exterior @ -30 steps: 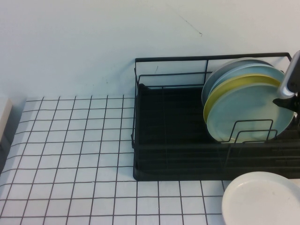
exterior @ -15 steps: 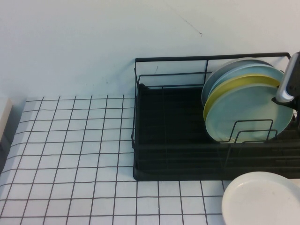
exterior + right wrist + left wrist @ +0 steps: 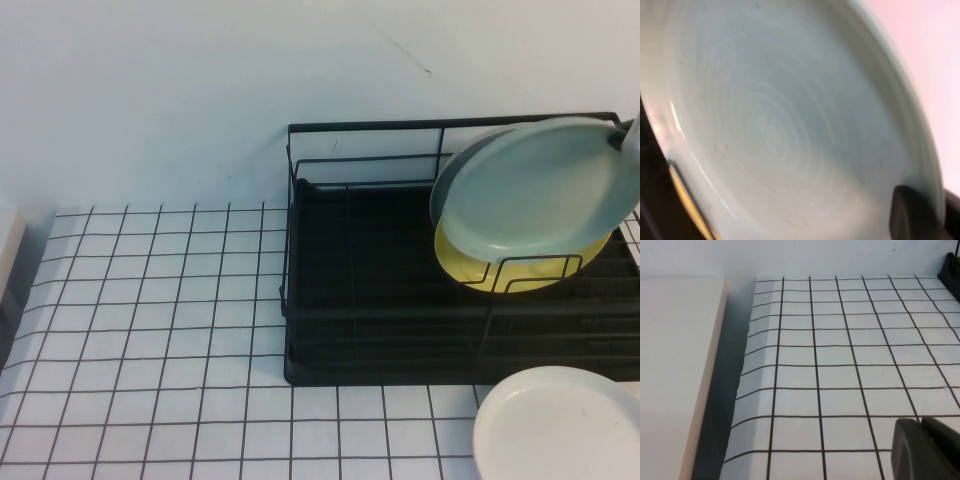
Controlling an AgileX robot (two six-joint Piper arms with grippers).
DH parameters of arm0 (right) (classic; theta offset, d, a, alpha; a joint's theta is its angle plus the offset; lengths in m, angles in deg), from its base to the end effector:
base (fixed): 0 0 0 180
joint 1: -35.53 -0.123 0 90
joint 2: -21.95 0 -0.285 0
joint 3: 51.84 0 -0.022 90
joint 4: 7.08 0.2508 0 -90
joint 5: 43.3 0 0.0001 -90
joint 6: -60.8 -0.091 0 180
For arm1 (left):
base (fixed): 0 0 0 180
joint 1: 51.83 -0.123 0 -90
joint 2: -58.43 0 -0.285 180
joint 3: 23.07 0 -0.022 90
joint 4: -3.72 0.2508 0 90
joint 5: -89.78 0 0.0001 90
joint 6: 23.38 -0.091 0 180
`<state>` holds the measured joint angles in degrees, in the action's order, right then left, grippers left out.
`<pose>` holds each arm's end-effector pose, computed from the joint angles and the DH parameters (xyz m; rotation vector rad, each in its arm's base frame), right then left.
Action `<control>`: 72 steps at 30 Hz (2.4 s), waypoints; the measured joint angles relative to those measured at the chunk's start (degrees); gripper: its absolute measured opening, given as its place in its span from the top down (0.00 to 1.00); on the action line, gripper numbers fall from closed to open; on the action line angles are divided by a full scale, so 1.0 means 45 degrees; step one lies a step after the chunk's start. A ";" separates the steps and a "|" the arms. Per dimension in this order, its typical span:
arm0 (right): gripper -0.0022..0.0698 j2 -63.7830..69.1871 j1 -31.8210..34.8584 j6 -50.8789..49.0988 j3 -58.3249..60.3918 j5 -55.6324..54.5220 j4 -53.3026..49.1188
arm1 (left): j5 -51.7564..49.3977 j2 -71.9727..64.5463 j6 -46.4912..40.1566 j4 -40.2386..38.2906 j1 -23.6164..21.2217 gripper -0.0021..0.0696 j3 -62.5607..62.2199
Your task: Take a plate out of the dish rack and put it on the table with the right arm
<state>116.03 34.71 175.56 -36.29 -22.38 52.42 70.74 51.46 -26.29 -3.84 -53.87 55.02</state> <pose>0.3379 0.0329 0.2996 -1.1688 1.7299 -0.2691 0.0534 -0.0020 0.1791 -0.0690 1.8132 -0.0662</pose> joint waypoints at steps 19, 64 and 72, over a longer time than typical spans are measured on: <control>0.93 -0.5748 0.0000 -1.7070 0.0000 0.7557 -0.9217 | 0.0000 0.0000 0.0000 0.0000 0.0000 0.98 0.0000; 0.56 -0.2178 0.0000 -2.0603 0.3462 0.5673 -1.1542 | 0.0000 0.0000 0.0000 0.0000 0.0000 0.98 0.0000; 0.93 -0.6952 0.0000 -2.0852 0.3462 0.6103 -1.2560 | 0.0000 0.0000 0.0000 0.0000 0.0000 0.98 0.0000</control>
<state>84.75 34.71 81.73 -20.71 5.08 -4.10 70.74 51.46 -26.29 -3.84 -53.87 55.02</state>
